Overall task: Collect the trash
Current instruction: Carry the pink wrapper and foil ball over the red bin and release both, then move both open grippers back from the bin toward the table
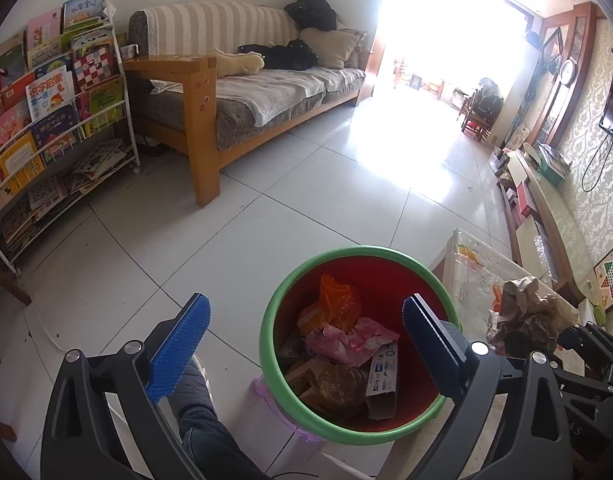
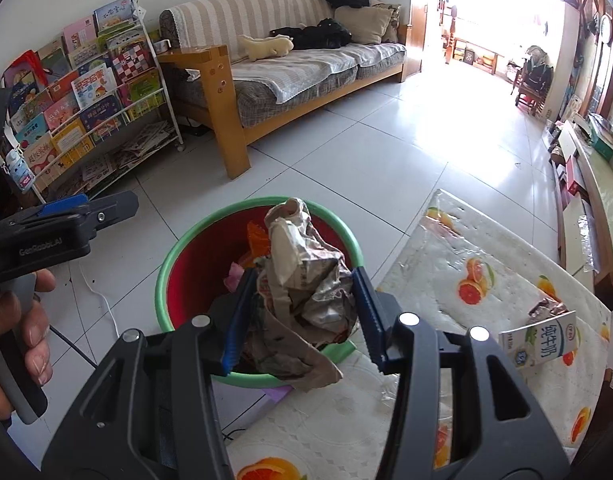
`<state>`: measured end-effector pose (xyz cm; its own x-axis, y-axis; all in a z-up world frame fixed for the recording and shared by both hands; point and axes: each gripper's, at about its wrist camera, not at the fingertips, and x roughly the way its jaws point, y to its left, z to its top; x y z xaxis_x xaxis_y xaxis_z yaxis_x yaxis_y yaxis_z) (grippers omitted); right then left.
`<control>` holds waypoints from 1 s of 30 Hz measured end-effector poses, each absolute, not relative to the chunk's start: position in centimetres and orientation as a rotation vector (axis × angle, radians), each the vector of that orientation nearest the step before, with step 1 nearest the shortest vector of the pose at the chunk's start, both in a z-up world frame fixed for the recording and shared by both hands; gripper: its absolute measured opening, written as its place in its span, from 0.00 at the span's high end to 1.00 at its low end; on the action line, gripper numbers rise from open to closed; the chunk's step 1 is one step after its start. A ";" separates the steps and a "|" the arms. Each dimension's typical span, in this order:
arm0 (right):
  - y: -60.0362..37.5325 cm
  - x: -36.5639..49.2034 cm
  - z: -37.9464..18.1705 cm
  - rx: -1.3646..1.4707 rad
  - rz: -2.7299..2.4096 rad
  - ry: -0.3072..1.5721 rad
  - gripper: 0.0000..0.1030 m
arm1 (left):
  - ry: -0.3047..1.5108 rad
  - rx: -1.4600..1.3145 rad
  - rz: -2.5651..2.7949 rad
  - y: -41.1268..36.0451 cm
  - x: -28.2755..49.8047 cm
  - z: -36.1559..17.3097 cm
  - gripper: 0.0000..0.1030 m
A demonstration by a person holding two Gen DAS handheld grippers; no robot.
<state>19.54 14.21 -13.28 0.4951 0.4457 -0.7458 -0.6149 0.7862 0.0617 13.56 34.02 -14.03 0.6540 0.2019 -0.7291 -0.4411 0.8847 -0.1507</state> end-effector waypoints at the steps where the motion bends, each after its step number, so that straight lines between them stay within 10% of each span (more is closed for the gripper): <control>1: 14.8 19.7 -13.5 -0.224 0.658 0.838 0.54 | 0.773 -0.332 0.379 34.3 13.3 -14.0 0.09; 9: 18.8 20.3 -14.6 -0.248 0.709 0.852 0.49 | 0.758 -0.360 0.399 35.9 12.0 -14.1 0.08; 13: 19.3 20.3 -14.4 -0.262 0.686 0.831 0.10 | 0.755 -0.378 0.402 36.2 11.8 -14.2 0.08; 30: 10.2 19.3 -11.5 -0.189 0.559 0.787 0.05 | 0.785 -0.325 0.255 30.2 13.5 -12.5 0.08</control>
<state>19.25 10.15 -11.45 0.5701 0.4049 -0.7149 -0.5419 0.8393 0.0432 13.54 30.21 -12.48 0.6810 0.1032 -0.7250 -0.3421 0.9202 -0.1904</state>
